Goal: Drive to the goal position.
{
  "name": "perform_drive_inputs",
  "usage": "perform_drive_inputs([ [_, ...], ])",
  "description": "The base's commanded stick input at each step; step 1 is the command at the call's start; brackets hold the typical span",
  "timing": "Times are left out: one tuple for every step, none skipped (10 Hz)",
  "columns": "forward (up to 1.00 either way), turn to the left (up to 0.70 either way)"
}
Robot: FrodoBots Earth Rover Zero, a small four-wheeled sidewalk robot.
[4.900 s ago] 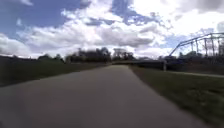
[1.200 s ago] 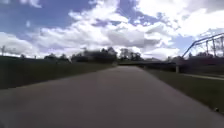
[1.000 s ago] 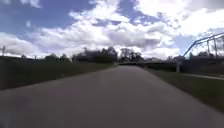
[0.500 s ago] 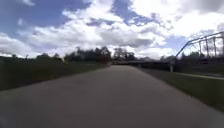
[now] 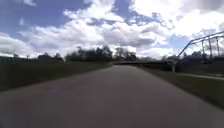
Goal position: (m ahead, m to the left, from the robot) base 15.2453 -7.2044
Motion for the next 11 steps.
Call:
perform_drive_inputs([
  [1.00, 0.00],
  [1.00, 0.00],
  [1.00, 0.00],
  [1.00, 0.00],
  [1.00, 0.00],
  [1.00, 0.00],
  [1.00, 0.00],
  [1.00, 0.00],
  [1.00, 0.00],
  [1.00, 0.00],
  [1.00, 0.00],
])
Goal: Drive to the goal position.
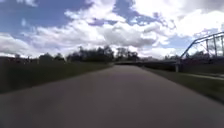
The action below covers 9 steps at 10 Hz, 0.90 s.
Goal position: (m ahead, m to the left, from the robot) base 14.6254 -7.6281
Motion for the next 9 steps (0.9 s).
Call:
perform_drive_inputs([
  [1.00, 0.00],
  [1.00, 0.00],
  [1.00, 0.00],
  [1.00, 0.00],
  [1.00, 0.00],
  [1.00, 0.00],
  [1.00, 0.00],
  [1.00, 0.00],
  [1.00, 0.00],
])
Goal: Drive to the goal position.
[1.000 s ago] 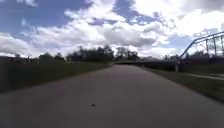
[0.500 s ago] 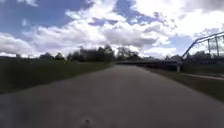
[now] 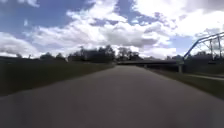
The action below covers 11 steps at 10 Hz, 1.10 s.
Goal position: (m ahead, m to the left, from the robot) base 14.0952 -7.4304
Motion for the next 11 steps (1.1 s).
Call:
perform_drive_inputs([
  [1.00, 0.00],
  [1.00, 0.00],
  [1.00, 0.00],
  [1.00, 0.00],
  [1.00, 0.00],
  [1.00, 0.00],
  [1.00, 0.00],
  [1.00, 0.00],
  [1.00, 0.00],
  [1.00, 0.00],
  [1.00, 0.00],
])
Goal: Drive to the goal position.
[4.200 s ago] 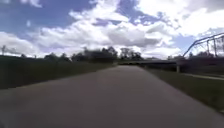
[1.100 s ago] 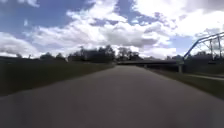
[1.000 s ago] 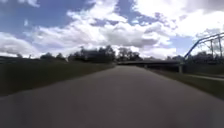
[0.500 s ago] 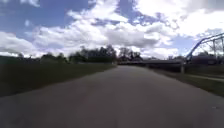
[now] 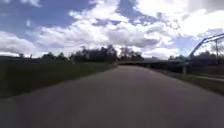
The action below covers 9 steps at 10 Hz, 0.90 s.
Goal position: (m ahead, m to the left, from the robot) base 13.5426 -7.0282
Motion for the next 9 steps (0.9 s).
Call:
perform_drive_inputs([
  [1.00, 0.00],
  [1.00, 0.00],
  [1.00, -0.18],
  [1.00, -0.33],
  [1.00, -0.38],
  [1.00, -0.24],
  [1.00, 0.00],
  [1.00, 0.00],
  [1.00, 0.00],
])
